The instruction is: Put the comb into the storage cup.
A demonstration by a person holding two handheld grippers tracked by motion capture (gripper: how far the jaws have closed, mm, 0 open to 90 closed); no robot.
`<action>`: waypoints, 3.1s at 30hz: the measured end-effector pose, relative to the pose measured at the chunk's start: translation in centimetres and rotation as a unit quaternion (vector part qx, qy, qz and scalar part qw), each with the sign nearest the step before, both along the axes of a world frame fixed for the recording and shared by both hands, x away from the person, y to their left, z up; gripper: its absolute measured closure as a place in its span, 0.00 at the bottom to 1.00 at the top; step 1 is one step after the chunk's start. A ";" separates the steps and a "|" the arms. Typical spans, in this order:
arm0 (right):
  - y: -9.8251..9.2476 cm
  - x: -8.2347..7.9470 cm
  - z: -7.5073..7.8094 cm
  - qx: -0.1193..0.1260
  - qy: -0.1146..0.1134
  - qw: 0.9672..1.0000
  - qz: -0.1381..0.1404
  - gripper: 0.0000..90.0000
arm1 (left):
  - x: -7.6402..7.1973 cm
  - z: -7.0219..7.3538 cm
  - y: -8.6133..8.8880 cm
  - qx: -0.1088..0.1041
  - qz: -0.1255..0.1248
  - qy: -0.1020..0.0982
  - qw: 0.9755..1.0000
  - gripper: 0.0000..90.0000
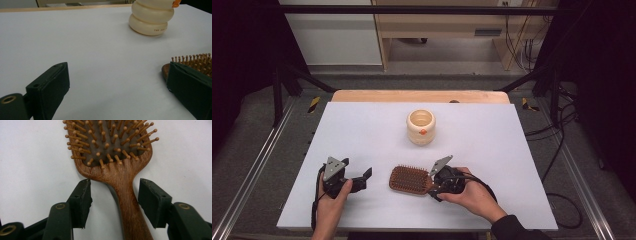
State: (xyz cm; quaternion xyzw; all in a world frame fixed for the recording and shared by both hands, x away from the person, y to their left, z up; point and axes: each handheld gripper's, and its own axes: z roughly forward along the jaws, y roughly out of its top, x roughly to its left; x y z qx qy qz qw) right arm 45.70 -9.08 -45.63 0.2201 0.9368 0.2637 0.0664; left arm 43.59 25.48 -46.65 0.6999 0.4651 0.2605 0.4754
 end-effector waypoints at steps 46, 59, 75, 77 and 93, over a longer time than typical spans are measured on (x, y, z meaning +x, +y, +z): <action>0.9 -0.3 0.0 -0.046 0.015 0.999 -0.001 0.80 | 0.0 0.0 -0.1 0.003 -0.002 0.002 1.000 0.06; 0.2 -0.6 0.4 -0.013 -0.012 1.000 -0.015 0.81 | 0.0 0.2 0.3 -0.002 0.000 -0.001 1.000 0.06; -1.0 -1.3 0.5 0.101 -0.088 0.989 -0.059 0.81 | -1.8 1.7 -1.3 -0.144 -0.106 -0.046 0.983 0.05; -0.9 -1.4 0.6 0.105 -0.098 0.988 -0.062 0.81 | -2.1 1.7 -1.8 -0.162 -0.121 -0.042 0.978 0.05; -0.6 -1.6 1.4 0.166 -0.145 0.972 -0.086 0.81 | -1.3 3.0 -4.8 -0.238 -0.153 -0.017 0.959 0.06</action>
